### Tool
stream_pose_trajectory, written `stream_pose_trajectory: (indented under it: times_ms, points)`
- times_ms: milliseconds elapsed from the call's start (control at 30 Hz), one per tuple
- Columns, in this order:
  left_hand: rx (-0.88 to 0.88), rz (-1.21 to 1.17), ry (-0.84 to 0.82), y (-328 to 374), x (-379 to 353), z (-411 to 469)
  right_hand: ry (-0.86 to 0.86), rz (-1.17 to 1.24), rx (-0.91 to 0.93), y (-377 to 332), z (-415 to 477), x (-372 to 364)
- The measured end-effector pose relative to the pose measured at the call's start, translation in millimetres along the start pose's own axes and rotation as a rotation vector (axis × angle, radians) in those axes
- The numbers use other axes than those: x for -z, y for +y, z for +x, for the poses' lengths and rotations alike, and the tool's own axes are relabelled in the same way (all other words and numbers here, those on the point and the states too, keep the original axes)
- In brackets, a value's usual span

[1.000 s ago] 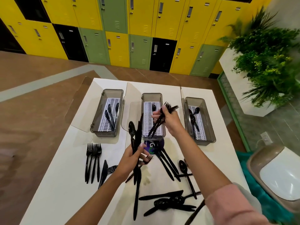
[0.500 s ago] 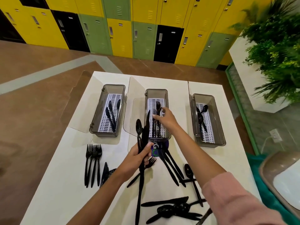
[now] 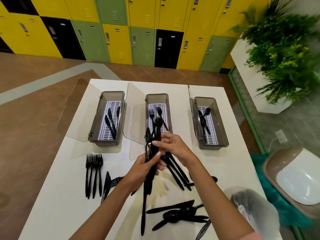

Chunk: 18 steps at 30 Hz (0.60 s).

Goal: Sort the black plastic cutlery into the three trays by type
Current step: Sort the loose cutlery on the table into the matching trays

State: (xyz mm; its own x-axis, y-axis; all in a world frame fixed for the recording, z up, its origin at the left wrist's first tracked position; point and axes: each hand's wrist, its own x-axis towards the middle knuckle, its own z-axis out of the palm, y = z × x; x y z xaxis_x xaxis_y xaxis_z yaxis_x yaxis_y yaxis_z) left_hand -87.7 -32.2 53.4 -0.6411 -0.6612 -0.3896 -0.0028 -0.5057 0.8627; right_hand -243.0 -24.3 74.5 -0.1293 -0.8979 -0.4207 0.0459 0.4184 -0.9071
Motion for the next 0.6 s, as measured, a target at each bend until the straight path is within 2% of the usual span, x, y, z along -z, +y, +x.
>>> stream_pose_trajectory:
  times_ms: [333,433,500,600]
  points:
    - [0.043,0.07,-0.093,-8.7,-7.4,-21.6,0.021,0.154,0.072,14.3,-22.8,4.5]
    - [0.035,0.137,-0.076,-11.9,-10.0,-25.5,0.014,0.171,0.062,18.6,-28.7,7.1]
    - [0.015,0.215,-0.019,-15.9,-12.6,-26.0,0.068,0.135,0.035,21.8,-33.9,4.2]
    - [-0.019,0.301,0.085,-22.0,-13.4,-24.5,0.263,-0.045,0.102,24.5,-44.0,-5.9]
